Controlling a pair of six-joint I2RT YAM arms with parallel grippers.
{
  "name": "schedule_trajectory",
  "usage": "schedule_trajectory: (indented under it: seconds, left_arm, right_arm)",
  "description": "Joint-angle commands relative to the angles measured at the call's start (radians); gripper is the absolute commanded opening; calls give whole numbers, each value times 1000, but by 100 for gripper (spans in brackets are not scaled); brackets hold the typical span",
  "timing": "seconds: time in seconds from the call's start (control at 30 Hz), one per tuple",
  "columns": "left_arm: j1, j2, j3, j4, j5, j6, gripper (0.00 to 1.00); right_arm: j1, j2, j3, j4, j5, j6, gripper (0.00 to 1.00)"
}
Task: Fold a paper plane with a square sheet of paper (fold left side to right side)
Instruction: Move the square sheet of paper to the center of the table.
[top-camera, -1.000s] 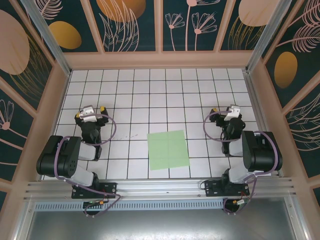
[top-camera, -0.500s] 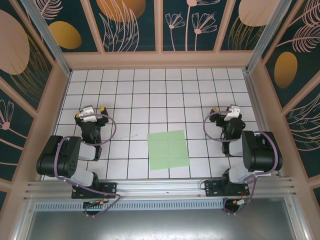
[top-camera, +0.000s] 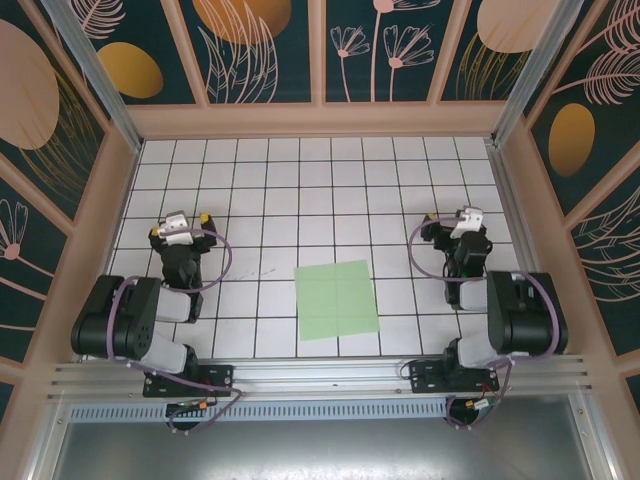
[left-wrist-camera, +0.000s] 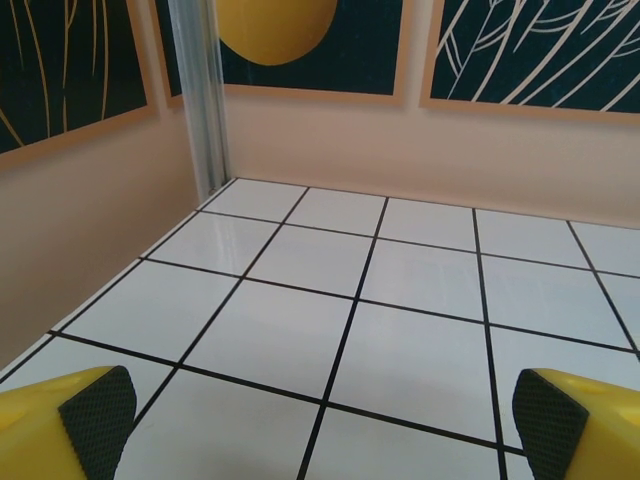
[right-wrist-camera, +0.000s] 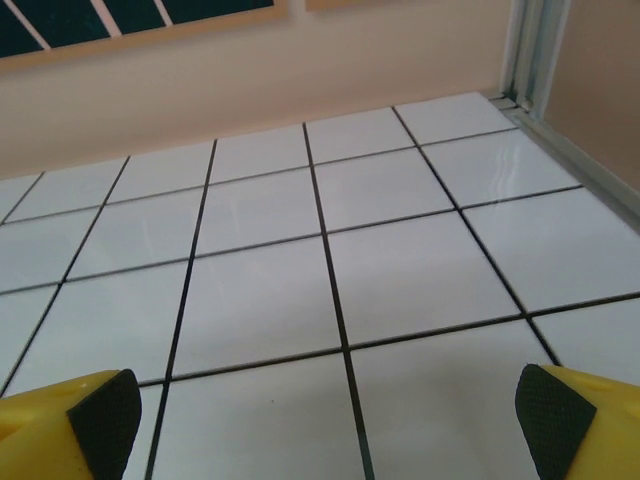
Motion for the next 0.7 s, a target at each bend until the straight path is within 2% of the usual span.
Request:
schedule_trajectory:
  seconds: [0.0,0.1,0.23,0.37,0.47,0.67]
  left_arm:
    - [-3,-176,6,-114,24,18,99]
    - [-6,-332,63,-301,37,-83,99]
    - [-12,-449,191,-576,168,-295,98]
    - [-74,-494,223,-654,316,-483,98]
    - [-176,-478,248,-755,356,-512,99]
    - [-302,-426,246,-889,392,-580,98]
  right_arm:
    - [-3,-161,80,-226,13,48,99]
    - [-1,-267,149,-456,13,95,99]
    - [18,-350,290,-794,-93,163,99]
    - [88,-381,408,-1066,-168,204,99]
    - [210,-399,448,-1197,-188,207,99]
    - [480,-385,484,-1359,-135,273,99]
